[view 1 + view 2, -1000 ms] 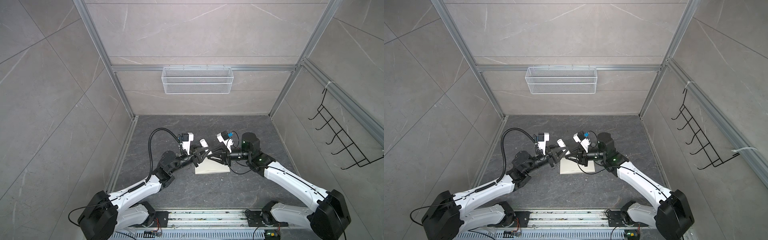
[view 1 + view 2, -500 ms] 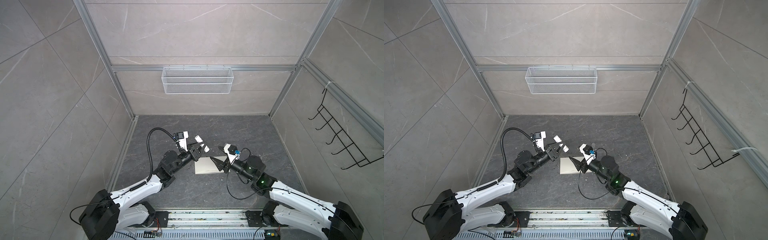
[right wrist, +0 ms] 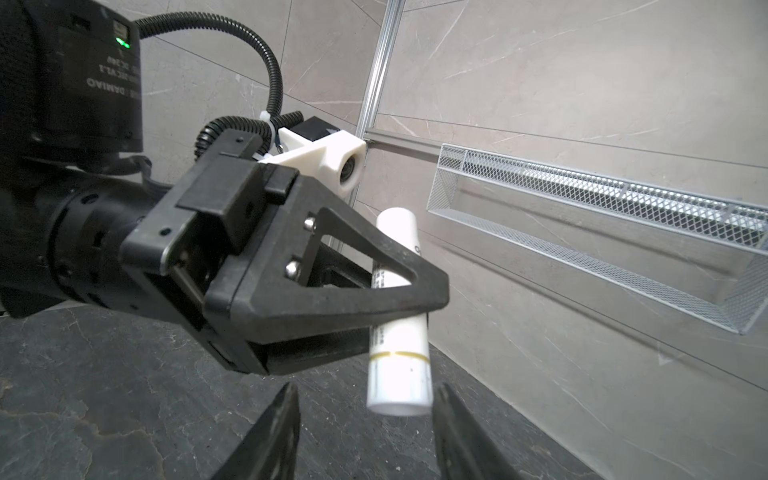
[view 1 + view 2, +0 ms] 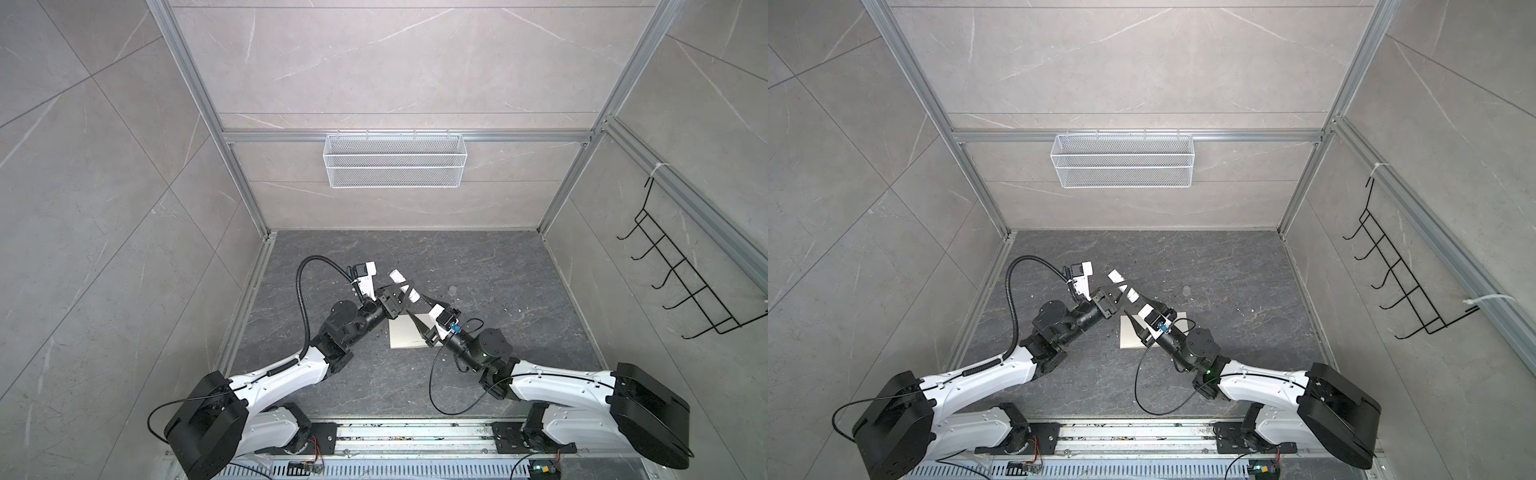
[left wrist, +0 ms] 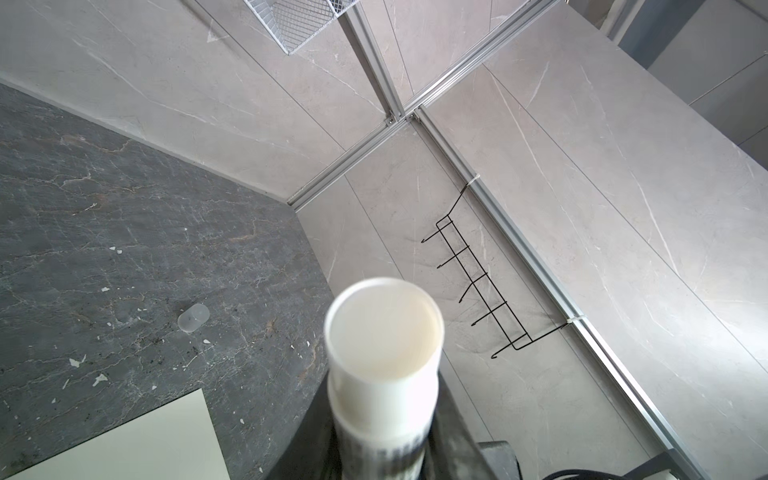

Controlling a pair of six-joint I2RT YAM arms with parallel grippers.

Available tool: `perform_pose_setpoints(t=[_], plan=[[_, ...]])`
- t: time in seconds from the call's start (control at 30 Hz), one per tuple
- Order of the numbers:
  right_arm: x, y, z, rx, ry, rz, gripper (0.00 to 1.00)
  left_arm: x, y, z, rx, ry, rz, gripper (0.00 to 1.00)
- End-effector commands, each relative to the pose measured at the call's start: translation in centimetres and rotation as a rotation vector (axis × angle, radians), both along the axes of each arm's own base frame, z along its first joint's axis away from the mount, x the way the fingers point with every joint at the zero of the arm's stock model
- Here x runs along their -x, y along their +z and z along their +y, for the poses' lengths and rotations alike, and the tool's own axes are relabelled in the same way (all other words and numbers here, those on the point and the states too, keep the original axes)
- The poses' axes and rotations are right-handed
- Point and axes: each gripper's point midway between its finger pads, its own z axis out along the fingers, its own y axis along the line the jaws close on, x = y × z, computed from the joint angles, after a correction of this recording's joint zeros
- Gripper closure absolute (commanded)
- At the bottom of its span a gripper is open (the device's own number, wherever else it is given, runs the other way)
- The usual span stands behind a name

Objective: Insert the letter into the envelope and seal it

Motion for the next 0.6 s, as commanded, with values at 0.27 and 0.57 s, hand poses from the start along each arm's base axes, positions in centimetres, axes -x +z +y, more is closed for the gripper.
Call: perform_pose_setpoints(t=[0.27, 0.57], plan=[[-0.9, 2.3, 0.1, -0.042, -0.073, -0.076, 0.55, 0.5, 3.1, 0.5, 0.078, -0.003, -0.072, 1.0], [-1.5, 1.8, 0.2, -0.014, -0.098, -0.073, 0.61, 0.7, 3.3, 0.5, 0.081, -0.012, -0.077, 1.0]])
